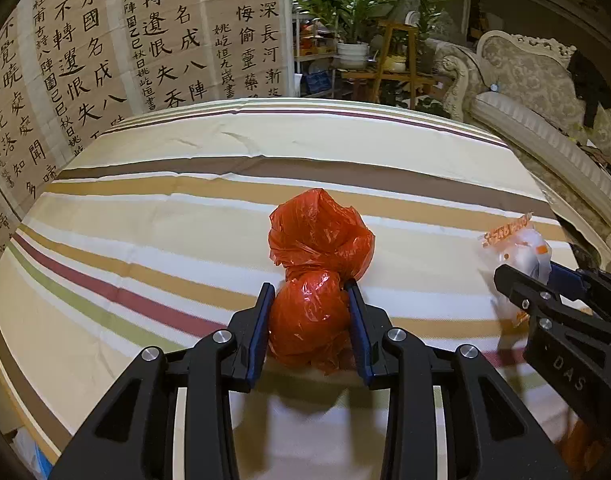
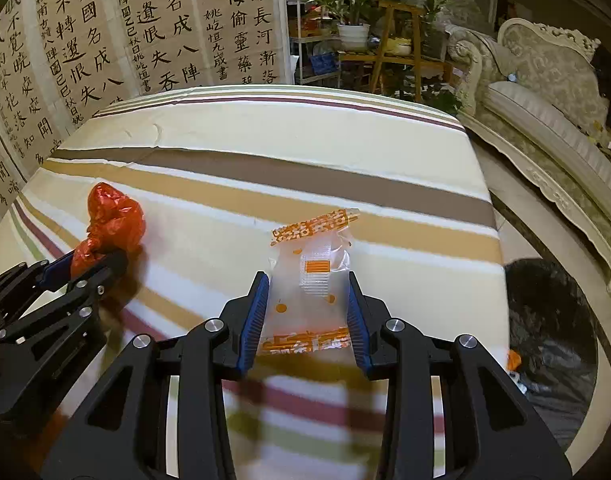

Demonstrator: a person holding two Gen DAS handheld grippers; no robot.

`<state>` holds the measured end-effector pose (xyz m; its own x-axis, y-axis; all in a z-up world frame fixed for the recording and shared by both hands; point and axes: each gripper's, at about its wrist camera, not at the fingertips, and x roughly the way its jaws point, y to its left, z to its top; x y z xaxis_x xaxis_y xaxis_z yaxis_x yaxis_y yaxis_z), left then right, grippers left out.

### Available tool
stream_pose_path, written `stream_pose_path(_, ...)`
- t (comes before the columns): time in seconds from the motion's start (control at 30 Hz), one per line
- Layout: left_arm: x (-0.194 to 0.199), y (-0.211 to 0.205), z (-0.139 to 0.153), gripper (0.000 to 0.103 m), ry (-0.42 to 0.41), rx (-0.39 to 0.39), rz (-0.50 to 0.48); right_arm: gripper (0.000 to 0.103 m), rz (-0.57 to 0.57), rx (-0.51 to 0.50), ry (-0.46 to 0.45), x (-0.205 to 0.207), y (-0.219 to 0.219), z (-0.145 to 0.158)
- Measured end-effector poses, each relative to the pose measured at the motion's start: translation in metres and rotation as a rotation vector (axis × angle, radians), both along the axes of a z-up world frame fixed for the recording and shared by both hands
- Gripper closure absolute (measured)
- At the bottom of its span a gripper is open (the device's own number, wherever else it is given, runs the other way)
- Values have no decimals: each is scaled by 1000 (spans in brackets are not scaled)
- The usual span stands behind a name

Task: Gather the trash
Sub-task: 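Carry the red bag and clear bag over the black bin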

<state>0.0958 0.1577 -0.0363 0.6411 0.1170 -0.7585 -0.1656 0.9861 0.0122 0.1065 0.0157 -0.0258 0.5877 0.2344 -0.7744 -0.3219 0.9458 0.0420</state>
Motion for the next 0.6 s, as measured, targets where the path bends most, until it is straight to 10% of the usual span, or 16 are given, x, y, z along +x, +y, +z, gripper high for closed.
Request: stream_pose_path(0.6,-42,-73,11,67,-43,-3,-141,66,-121,25,-49,-61,-76,13)
